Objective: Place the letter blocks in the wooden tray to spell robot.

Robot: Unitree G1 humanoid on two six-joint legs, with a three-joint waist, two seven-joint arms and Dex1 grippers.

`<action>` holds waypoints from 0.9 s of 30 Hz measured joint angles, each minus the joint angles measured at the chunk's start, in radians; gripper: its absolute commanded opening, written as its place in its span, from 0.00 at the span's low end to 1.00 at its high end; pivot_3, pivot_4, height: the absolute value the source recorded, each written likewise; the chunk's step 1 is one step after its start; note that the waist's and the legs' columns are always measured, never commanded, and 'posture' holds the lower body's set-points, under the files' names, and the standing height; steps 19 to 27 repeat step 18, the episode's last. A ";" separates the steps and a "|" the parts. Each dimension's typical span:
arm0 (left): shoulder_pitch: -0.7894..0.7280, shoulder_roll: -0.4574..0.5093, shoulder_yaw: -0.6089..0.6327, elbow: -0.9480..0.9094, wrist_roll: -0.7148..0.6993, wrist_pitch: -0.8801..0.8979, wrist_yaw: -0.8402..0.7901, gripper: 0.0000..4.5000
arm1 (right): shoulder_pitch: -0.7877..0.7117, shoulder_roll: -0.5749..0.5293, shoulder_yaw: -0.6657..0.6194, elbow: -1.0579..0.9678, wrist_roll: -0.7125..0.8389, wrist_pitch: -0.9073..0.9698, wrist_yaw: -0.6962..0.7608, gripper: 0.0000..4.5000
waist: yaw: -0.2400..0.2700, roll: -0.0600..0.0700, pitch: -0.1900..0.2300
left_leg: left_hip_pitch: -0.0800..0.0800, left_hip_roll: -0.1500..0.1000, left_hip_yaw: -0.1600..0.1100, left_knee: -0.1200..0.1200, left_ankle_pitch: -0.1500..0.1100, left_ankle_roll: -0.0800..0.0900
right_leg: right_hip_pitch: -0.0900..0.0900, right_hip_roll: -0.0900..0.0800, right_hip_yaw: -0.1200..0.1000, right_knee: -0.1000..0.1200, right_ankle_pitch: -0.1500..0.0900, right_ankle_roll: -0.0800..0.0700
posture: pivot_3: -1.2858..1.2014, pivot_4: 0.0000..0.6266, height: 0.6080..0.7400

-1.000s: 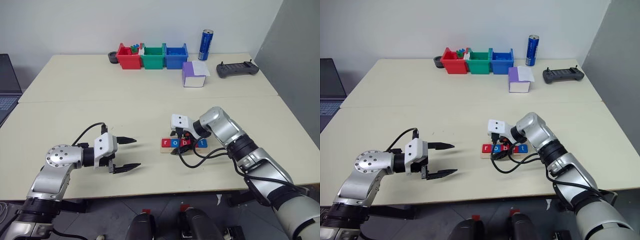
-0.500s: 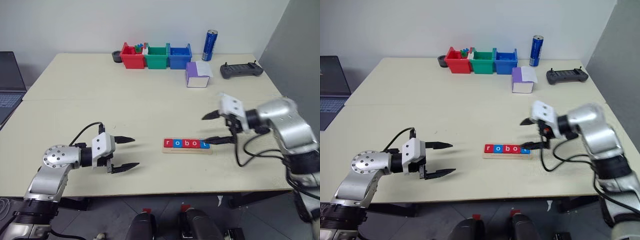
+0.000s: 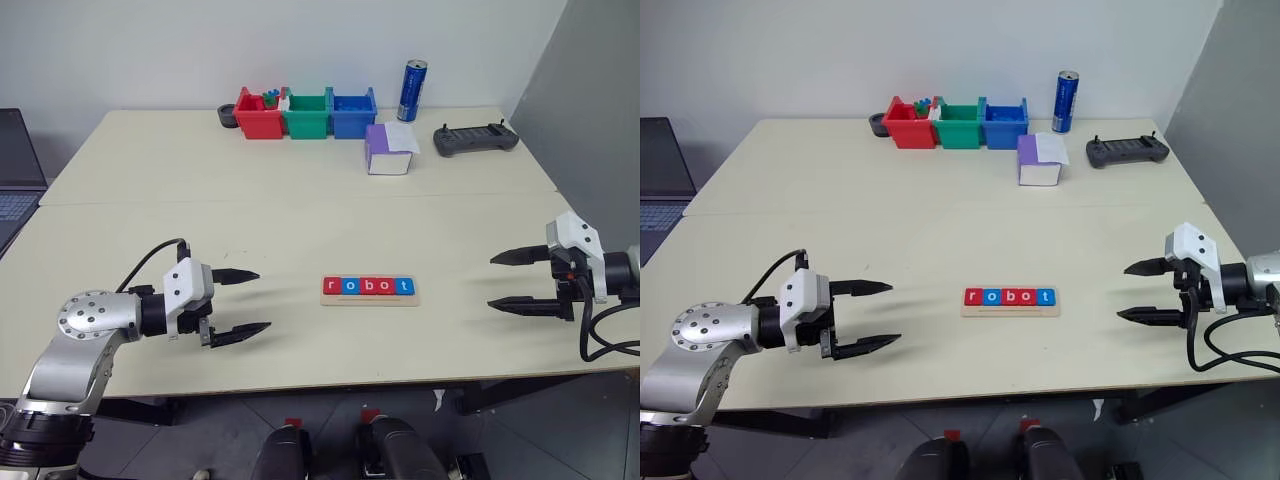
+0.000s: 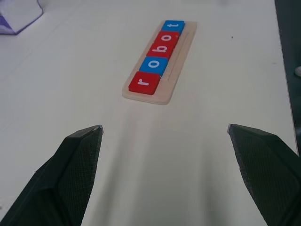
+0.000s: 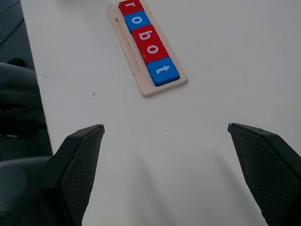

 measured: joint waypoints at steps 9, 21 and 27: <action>0.026 0.025 0.038 -0.043 -0.004 0.051 0.035 1.00 | -0.028 -0.001 0.022 0.048 0.006 -0.033 0.002 1.00 | 0.001 0.000 0.000 | 0.000 0.000 0.000 0.000 0.000 0.000 | 0.000 0.000 0.000 -0.001 0.000 0.000 | 0.52 0.24 1.00; 0.058 0.033 0.067 -0.054 -0.015 0.061 0.031 1.00 | -0.054 -0.004 0.042 0.084 0.009 -0.059 0.012 1.00 | 0.001 0.000 0.000 | 0.000 0.000 0.000 0.000 0.000 0.000 | 0.000 0.000 0.000 -0.001 0.000 0.000 | 0.52 0.24 1.00; 0.058 0.033 0.067 -0.054 -0.015 0.061 0.031 1.00 | -0.054 -0.004 0.042 0.084 0.009 -0.059 0.012 1.00 | 0.001 0.000 0.000 | 0.000 0.000 0.000 0.000 0.000 0.000 | 0.000 0.000 0.000 -0.001 0.000 0.000 | 0.52 0.24 1.00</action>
